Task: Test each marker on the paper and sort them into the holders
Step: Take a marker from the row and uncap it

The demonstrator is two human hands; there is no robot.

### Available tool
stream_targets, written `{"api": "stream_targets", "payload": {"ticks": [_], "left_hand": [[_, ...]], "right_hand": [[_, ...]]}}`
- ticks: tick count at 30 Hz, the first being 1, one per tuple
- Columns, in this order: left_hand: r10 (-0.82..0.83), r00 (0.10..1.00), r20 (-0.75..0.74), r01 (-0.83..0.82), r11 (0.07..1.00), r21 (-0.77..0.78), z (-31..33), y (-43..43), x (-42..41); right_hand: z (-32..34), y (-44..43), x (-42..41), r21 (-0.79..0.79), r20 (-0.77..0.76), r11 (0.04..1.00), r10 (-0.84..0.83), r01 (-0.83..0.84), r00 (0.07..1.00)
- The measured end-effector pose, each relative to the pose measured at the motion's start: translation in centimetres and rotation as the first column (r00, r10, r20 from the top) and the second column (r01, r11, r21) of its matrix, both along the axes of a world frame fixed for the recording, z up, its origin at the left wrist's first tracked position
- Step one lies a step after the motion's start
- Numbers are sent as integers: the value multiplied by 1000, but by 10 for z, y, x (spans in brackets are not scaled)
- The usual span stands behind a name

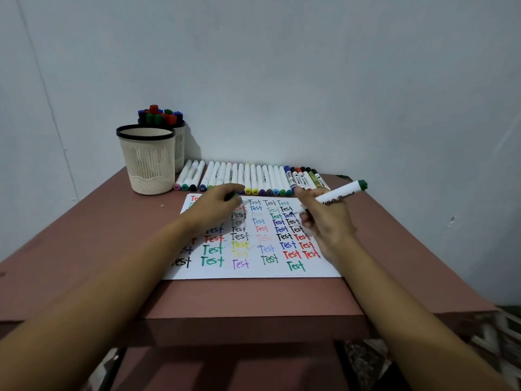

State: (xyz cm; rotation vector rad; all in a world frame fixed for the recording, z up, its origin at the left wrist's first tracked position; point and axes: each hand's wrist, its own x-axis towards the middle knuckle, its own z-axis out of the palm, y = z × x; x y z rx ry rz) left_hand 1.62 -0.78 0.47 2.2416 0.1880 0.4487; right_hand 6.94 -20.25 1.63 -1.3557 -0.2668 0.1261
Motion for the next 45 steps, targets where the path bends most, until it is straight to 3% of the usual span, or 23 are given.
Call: {"api": "stream_targets", "payload": {"ticks": [7,12,18,24,30,40,45], "left_hand": [[39,999,26,-35,988,-152,-4,8,6],[43,998,36,-39,993,-109,-3,5,6],[36,999,33,-33,996,-84,-1,5,6],[41,999,15,-40,997,-60,-1,5,6],[32,999,8,-32,999,-31,-2,4,4],[44,999,3,-44,998,-41,-3,3,5],[43,999,0,-43,999,-33,-2,4,5]], "right_hand": [[6,-30,-15,-202,135,971,-103,129,985],[-5,-39,-31,-269,88,957,-86,107,992],[-7,-37,-32,-363,157,922,-82,135,984],[-7,-36,-35,-393,175,915,-27,95,984],[-10,-36,-33,-412,245,893,-84,182,966],[-11,-35,-33,-439,215,892,-10,106,977],[-11,-38,-32,-331,220,926,-111,181,969]]}}
